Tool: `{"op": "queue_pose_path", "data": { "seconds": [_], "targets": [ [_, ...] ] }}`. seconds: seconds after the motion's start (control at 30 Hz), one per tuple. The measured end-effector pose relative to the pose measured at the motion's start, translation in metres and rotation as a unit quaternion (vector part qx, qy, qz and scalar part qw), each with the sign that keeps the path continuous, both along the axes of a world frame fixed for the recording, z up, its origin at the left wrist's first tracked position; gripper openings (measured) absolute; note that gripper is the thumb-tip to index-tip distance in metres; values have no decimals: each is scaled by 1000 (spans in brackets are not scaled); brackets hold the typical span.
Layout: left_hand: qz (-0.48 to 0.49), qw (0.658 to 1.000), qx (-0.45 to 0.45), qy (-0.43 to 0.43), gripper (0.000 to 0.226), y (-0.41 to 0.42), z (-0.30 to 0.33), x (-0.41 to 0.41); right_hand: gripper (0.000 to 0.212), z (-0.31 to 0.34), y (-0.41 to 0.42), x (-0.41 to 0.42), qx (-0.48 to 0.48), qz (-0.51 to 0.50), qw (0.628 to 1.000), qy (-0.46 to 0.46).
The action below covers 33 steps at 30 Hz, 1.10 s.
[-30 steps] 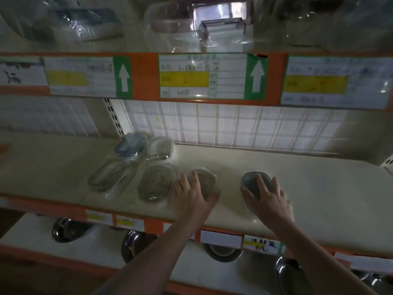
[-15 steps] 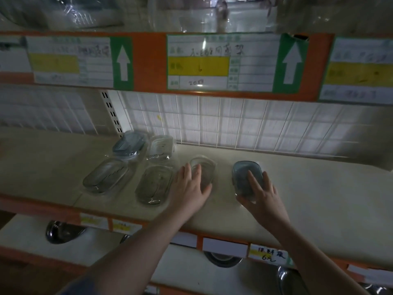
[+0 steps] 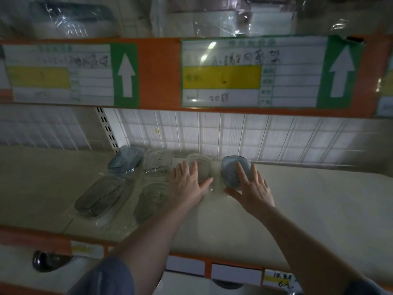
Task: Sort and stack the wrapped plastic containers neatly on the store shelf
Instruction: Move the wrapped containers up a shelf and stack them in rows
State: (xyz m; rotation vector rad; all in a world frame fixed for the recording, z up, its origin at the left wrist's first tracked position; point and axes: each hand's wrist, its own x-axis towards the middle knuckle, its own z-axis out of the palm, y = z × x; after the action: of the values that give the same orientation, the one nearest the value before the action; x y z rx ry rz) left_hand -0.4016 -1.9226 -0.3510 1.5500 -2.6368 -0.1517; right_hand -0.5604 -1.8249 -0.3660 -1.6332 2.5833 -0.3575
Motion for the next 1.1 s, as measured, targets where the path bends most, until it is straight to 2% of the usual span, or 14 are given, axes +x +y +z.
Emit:
{"op": "queue_pose_path", "data": {
  "seconds": [0.2, 0.43, 0.53, 0.67, 0.8, 1.1],
  "targets": [
    [-40, 999, -17, -18, 73, 12, 11, 31, 69, 5, 43, 17, -21, -37, 999, 9],
    [-48, 999, 0, -18, 64, 71, 46, 71, 54, 38, 110, 50, 28, -95, 995, -9],
    [-54, 998, 12, 28, 54, 97, 65, 91, 49, 62, 141, 67, 6, -95, 995, -33],
    [-31, 999, -10, 6, 51, 133, 96, 123, 46, 95, 188, 88, -18, -83, 995, -53],
    [-23, 999, -1, 33, 44, 178, 132, 148, 44, 134, 230, 105, -39, -73, 995, -53],
    [-25, 993, -82, 82, 32, 259, 230, 206, 30, 235, 281, 139, -147, -25, 987, -59]
  ]
}}
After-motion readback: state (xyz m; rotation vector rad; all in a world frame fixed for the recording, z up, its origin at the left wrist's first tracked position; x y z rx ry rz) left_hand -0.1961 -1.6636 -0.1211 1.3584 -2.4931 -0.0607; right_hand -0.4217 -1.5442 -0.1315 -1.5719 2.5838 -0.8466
